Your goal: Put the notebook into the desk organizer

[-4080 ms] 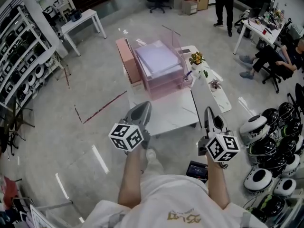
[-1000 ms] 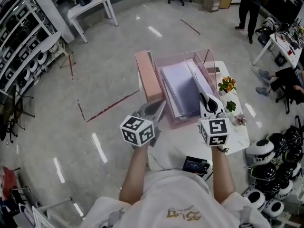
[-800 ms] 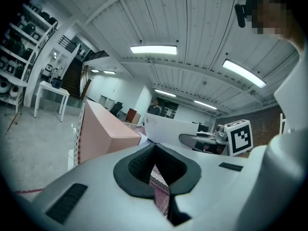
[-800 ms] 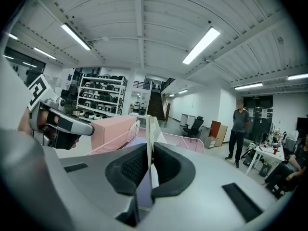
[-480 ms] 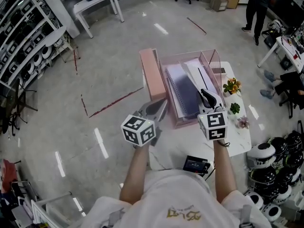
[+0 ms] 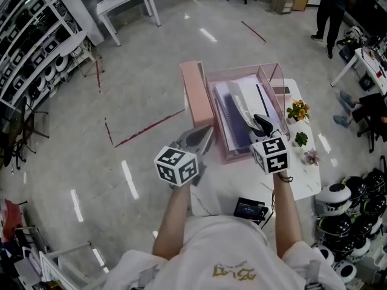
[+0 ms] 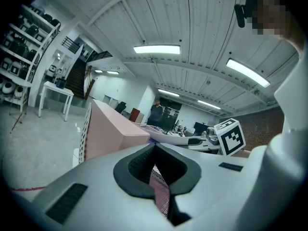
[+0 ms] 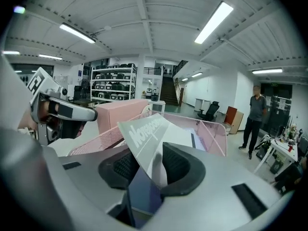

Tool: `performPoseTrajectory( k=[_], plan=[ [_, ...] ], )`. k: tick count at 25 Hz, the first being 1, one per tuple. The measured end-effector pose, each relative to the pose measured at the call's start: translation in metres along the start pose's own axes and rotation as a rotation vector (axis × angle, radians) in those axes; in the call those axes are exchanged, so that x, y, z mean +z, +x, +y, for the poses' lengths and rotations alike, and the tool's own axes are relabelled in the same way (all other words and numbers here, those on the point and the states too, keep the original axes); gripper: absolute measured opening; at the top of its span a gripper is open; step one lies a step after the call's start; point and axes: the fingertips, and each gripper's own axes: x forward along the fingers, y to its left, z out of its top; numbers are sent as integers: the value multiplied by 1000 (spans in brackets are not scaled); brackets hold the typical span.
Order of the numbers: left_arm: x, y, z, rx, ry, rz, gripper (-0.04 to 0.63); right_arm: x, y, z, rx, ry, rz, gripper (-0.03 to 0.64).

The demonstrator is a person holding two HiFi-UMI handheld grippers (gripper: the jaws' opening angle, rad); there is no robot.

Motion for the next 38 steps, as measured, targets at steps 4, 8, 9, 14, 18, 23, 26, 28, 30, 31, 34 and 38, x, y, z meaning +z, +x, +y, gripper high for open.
performPoseTrajectory(
  k=[4, 8, 9, 14, 18, 23, 26, 28, 30, 31, 34, 38],
  plan=[
    [2, -1, 2, 2, -3, 2, 15, -3, 4, 6, 51, 36, 20, 191],
    [-1, 2, 2, -4, -5, 1, 15, -7, 7, 11, 104, 49, 45, 252],
    [-2, 2, 2, -7, -6, 2, 15, -9, 8, 12, 114, 46, 51, 263],
    [0, 3, 2, -15, -6, 6, 15, -9, 9, 22, 149, 19, 71, 316],
    [0, 4, 1, -23, -8, 12, 15, -8, 7, 25, 174, 29, 61, 350],
    [-1, 4, 1, -40, -15, 19, 15, -5, 6, 30, 205, 49, 31, 413],
    [-1, 4, -1, -47, -12, 21, 15, 3, 1, 23, 180, 113, -18, 417],
    [-1, 4, -2, -47, -11, 18, 15, 12, -7, 12, 110, 120, -77, 409],
    [-1, 3, -2, -47, -8, 14, 15, 22, -19, 2, 18, 81, -130, 363],
    [0, 3, -2, -47, -7, 12, 15, 25, -25, -1, -11, 77, -149, 341],
    [1, 5, -5, -55, -1, 7, 15, 23, -40, -5, -31, 168, -202, 247],
    [4, 8, -11, -67, 15, 0, 15, 17, -57, -10, -66, 244, -233, 88]
  ],
)
